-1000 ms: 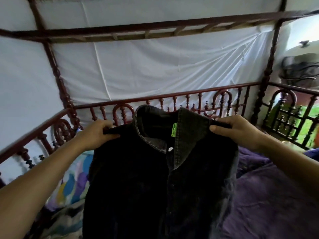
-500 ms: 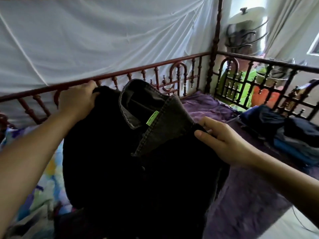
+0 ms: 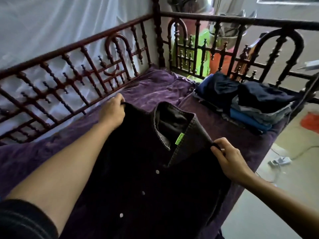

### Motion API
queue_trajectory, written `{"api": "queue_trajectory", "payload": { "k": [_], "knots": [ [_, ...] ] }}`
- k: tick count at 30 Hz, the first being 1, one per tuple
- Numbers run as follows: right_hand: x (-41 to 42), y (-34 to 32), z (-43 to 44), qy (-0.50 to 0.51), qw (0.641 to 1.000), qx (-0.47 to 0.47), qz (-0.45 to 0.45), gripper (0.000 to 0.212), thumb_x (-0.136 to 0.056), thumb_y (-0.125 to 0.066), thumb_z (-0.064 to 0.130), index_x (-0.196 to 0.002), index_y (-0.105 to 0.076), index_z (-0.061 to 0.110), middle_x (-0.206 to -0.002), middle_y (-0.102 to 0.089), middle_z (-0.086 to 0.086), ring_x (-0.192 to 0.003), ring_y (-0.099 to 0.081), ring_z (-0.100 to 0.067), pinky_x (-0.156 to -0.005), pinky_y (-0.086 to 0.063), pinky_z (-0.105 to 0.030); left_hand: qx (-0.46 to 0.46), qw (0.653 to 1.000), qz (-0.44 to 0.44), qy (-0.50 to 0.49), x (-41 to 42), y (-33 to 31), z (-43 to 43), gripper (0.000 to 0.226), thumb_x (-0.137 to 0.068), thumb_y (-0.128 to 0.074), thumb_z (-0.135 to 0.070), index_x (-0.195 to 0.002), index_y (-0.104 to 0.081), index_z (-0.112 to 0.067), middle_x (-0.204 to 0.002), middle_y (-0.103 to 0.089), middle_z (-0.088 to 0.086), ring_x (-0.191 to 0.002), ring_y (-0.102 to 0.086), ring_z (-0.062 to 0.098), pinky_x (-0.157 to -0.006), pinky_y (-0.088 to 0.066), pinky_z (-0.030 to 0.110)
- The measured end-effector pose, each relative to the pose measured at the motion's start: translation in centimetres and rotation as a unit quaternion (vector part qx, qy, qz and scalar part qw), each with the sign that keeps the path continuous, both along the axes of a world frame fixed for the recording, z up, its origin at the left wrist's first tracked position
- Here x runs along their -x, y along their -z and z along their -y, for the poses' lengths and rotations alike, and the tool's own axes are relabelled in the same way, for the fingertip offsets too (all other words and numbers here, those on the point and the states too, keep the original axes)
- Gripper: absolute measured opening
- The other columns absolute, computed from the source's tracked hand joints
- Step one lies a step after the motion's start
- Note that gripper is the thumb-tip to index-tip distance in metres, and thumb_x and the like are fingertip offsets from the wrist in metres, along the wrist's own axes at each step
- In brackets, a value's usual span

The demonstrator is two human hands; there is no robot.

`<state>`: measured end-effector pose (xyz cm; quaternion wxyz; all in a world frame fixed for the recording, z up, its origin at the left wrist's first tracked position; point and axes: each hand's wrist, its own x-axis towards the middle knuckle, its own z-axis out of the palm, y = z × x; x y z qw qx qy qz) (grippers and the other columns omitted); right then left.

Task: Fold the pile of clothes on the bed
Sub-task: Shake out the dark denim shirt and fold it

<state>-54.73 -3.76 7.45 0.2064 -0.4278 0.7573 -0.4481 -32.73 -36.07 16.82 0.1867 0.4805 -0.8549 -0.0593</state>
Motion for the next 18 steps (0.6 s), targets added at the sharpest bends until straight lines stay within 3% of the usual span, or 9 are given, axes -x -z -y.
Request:
{"api": "queue_trajectory", "payload": {
  "k": [2,4,7,10,14,18],
  "knots": [
    [5.5,3.8,0.7,0.034,0.998,-0.047,0.003,0.008,-0.096,-0.052,0.032,-0.091,-0.048,0.037,-0.068,-0.066,0.007,-0.057,-0.06,-0.007,-0.052,-0.047,-0.027,-0.026,0.999,0.016,0.021,6.6,3.2,1.0,0.011,-0.091,-0.046,-0.014,-0.101,-0.052,-0.017,-0.104,-0.064,0.018,-0.096,-0.059,0.038,-0.07,-0.043,0.039],
    [10.5,7.6,1.5,0.065,0.993,-0.098,0.012,0.01,-0.096,-0.051,0.032,-0.09,-0.046,0.038,-0.07,-0.064,0.007,-0.065,-0.061,-0.008,-0.06,-0.049,-0.033,-0.048,0.997,0.047,0.033,12.7,6.8,1.6,0.012,-0.092,-0.046,-0.016,-0.103,-0.051,-0.018,-0.106,-0.063,0.015,-0.097,-0.059,0.037,-0.07,-0.038,0.038],
    [18.1,13.5,3.4,0.096,0.979,-0.178,0.023,0.009,-0.097,-0.05,0.033,-0.091,-0.043,0.035,-0.079,-0.066,-0.001,-0.076,-0.062,-0.026,-0.066,-0.045,-0.036,-0.09,0.993,0.068,0.03,22.2,12.5,2.4,0.01,-0.094,-0.045,-0.018,-0.103,-0.05,-0.018,-0.109,-0.062,0.011,-0.098,-0.058,0.034,-0.071,-0.036,0.038],
    [23.3,18.4,5.4,0.105,0.962,-0.251,0.015,0.007,-0.098,-0.046,0.035,-0.098,-0.043,0.029,-0.09,-0.066,-0.01,-0.082,-0.061,-0.033,-0.071,-0.048,-0.041,-0.127,0.991,0.043,0.013,28.5,17.3,3.1,0.01,-0.096,-0.046,-0.018,-0.104,-0.052,-0.016,-0.112,-0.059,0.011,-0.103,-0.055,0.034,-0.077,-0.04,0.042],
    [27.2,23.1,7.1,0.101,0.92,-0.378,-0.013,0.012,-0.097,-0.039,0.03,-0.109,-0.039,0.03,-0.1,-0.064,-0.01,-0.085,-0.056,-0.034,-0.073,-0.045,-0.041,-0.162,0.986,0.029,0.012,30.9,21.8,4.2,0.022,-0.094,-0.052,-0.018,-0.116,-0.052,-0.015,-0.115,-0.054,0.014,-0.107,-0.05,0.035,-0.087,-0.043,0.046],
    [28.0,24.7,8.9,0.038,0.907,-0.415,-0.064,0.035,-0.093,-0.046,0.029,-0.127,-0.037,0.029,-0.121,-0.058,-0.008,-0.099,-0.059,-0.036,-0.072,-0.042,-0.038,-0.248,0.965,0.08,-0.038,25.0,25.1,3.2,0.021,-0.094,-0.052,-0.018,-0.115,-0.053,-0.017,-0.115,-0.053,0.011,-0.107,-0.051,0.032,-0.088,-0.045,0.043]
  ]
}}
